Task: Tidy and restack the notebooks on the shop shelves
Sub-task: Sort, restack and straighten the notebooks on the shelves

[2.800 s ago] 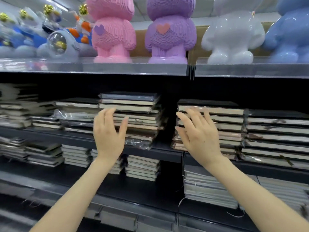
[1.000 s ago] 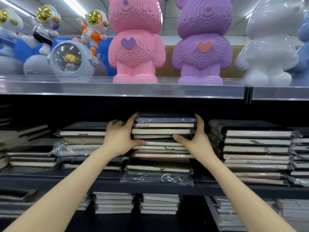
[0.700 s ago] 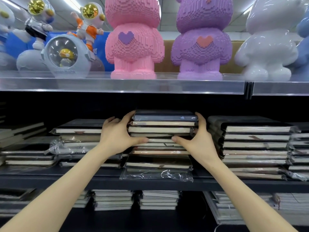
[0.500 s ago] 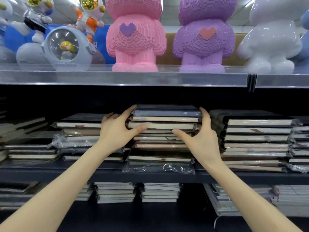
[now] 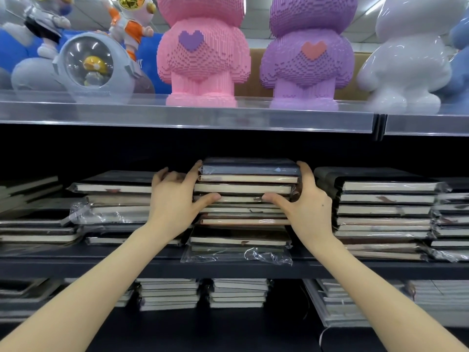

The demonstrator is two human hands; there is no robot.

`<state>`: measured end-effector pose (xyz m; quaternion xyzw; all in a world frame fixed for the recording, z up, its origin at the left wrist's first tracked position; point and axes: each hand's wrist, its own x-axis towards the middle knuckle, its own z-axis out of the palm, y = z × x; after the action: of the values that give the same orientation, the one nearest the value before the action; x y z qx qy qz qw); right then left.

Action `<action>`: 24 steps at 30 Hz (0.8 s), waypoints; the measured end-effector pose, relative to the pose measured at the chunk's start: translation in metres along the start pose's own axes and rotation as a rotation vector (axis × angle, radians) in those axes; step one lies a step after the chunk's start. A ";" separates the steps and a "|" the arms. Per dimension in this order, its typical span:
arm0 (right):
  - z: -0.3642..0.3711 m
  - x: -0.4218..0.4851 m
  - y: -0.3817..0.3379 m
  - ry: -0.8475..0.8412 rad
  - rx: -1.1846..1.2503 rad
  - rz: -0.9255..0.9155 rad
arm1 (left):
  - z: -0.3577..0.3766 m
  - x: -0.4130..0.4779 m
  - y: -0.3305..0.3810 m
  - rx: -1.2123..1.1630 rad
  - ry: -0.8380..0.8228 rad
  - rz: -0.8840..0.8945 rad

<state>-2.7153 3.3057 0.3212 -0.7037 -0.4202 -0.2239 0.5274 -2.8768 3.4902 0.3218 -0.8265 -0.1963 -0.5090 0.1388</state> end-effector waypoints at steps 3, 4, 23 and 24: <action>0.002 0.002 0.002 -0.048 0.011 -0.033 | -0.001 -0.002 0.003 0.041 -0.008 -0.001; 0.001 0.004 0.003 -0.063 0.010 -0.041 | -0.002 -0.003 0.003 0.038 -0.017 -0.009; -0.004 0.016 0.020 -0.403 0.276 0.024 | -0.010 0.006 0.011 -0.113 -0.180 -0.136; -0.004 0.016 0.020 -0.407 0.269 0.025 | -0.011 0.006 0.011 -0.114 -0.187 -0.141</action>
<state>-2.6895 3.3060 0.3239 -0.6630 -0.5348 -0.0130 0.5236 -2.8781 3.4767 0.3319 -0.8611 -0.2367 -0.4485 0.0365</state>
